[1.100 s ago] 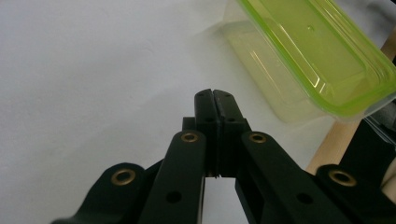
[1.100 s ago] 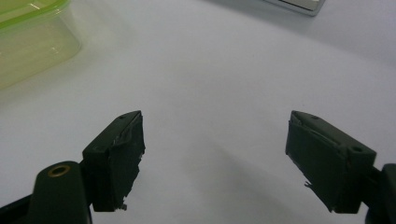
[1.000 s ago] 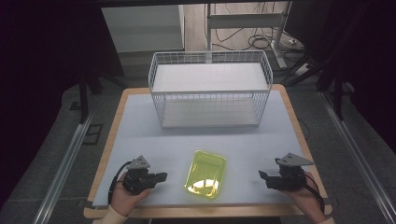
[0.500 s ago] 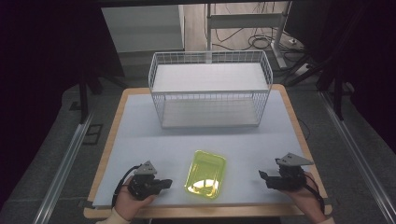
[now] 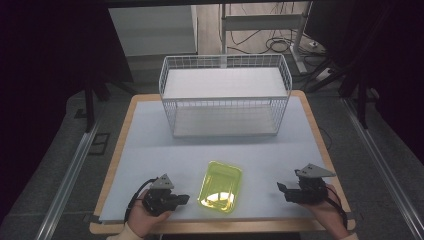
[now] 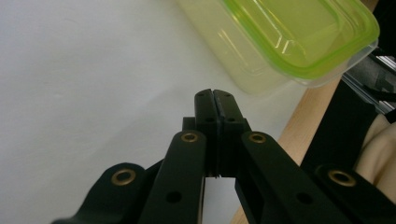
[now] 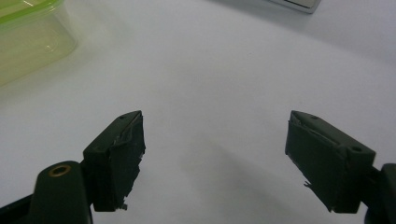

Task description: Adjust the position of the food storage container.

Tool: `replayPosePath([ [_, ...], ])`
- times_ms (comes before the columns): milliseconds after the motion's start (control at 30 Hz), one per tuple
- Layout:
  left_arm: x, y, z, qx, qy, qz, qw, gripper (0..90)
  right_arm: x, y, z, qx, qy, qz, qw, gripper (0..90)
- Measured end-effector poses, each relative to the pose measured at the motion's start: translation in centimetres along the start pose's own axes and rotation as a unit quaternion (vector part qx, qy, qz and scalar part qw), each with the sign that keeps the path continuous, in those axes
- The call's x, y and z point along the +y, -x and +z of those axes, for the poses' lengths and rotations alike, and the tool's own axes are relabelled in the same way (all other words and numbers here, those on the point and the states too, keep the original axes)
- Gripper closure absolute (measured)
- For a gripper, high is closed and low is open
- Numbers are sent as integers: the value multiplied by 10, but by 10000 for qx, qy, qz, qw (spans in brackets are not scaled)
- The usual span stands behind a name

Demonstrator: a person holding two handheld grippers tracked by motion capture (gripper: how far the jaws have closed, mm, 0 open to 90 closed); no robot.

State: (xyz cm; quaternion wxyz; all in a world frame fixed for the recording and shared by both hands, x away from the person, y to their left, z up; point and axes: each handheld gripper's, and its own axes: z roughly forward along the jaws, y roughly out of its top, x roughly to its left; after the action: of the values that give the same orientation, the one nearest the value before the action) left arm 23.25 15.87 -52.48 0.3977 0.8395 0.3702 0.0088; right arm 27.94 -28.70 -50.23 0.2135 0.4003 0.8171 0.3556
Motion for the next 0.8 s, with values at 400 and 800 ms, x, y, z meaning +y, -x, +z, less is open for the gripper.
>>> replayPosePath([
  [400, 6, 11, 11, -174, -110, 150, 9997, 900, 0, 0, 0, 2, -4, -10, 10000, 196],
  [800, 10, 17, 17, -236, -133, 196, 9994, 900, 1, 0, -2, 25, 41, 10, 10000, 196],
])
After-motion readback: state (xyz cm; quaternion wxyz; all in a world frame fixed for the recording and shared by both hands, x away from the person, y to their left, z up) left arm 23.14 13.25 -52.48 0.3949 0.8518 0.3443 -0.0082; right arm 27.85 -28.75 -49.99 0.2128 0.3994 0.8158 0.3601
